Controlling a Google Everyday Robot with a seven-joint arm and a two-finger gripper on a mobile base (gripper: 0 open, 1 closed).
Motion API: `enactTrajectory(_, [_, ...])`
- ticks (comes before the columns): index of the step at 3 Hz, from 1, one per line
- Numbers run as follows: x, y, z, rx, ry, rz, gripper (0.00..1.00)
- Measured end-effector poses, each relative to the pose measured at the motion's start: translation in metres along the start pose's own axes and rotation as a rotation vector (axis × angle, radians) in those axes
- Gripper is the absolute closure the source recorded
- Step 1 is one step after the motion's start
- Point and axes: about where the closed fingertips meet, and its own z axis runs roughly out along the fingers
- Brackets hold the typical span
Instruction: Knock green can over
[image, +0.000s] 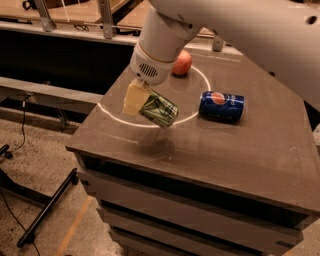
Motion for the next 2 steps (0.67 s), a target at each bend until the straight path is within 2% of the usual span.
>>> enactTrajectory(1, [-0.003,0.001,0.013,-0.016,0.07,-0.027,0.82])
enactTrajectory(2, [-0.008,0.004,0.024,-0.049,0.096,-0.047,0.59])
